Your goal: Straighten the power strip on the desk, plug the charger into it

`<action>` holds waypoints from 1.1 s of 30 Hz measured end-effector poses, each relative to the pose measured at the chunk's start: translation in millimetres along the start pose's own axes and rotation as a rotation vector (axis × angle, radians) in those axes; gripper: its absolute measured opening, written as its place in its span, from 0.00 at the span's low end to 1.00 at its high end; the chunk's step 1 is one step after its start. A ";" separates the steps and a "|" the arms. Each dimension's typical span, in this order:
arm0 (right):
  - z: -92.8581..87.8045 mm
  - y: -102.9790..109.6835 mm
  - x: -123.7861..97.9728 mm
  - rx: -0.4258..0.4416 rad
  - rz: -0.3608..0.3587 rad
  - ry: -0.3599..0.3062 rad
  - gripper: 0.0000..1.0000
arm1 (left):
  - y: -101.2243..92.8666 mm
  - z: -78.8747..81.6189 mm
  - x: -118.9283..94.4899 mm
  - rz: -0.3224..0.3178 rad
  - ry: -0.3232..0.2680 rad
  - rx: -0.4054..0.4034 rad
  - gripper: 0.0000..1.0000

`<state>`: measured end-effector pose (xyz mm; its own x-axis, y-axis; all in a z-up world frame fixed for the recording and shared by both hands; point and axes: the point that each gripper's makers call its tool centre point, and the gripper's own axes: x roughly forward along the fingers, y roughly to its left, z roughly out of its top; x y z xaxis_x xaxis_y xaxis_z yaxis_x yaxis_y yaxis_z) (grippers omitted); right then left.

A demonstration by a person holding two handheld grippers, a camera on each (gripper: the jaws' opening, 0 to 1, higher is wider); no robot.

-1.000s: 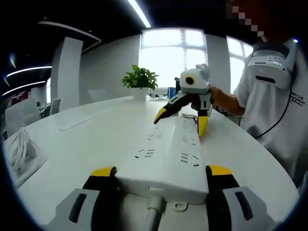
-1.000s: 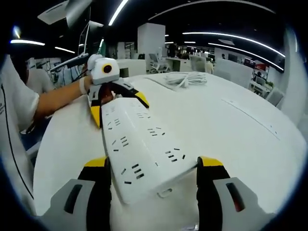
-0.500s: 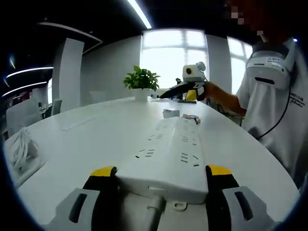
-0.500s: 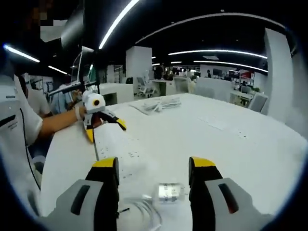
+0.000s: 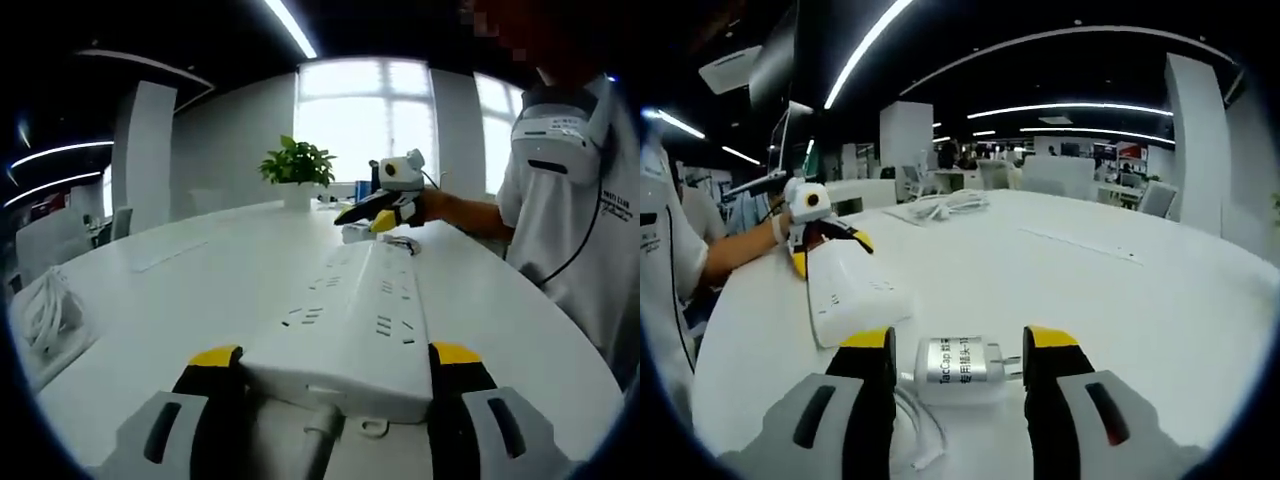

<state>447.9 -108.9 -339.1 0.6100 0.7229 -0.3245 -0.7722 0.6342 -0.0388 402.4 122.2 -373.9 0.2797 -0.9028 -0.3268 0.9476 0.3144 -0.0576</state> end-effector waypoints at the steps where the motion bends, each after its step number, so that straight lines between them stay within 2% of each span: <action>1: 0.0 0.6 0.3 0.005 0.005 -0.004 0.49 | 0.0 -0.1 0.0 0.001 0.000 0.001 0.75; 4: 1.3 2.7 2.9 0.025 0.015 -0.025 0.48 | 0.2 -0.2 0.2 0.005 0.002 0.000 0.75; 10: -2.5 5.3 5.3 -0.028 0.022 -0.019 0.38 | 0.5 -0.3 0.3 0.007 0.001 -0.001 0.75; 15: -2.1 4.5 5.0 -0.006 0.053 -0.035 0.37 | 0.5 -0.3 0.3 0.006 0.001 -0.001 0.75; 21: -0.9 6.2 5.3 -0.011 0.143 -0.047 0.37 | 0.6 -0.2 0.4 0.007 0.002 -0.001 0.75; 26: 0.5 11.9 6.3 -0.042 0.244 -0.061 0.37 | 1.3 -0.3 -0.1 0.008 0.002 -0.001 0.75; 28: 1.5 17.6 5.7 -0.063 0.312 -0.082 0.37 | 1.5 -0.2 -0.1 0.008 0.002 -0.001 0.75; 33: 0.9 26.0 3.7 -0.092 0.405 -0.085 0.37 | 1.7 -0.1 -0.1 0.009 0.002 -0.001 0.75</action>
<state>430.2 -89.4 -340.5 0.2637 0.9310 -0.2522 -0.9628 0.2702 -0.0094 404.0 122.9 -374.0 0.2874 -0.8993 -0.3296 0.9449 0.3226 -0.0561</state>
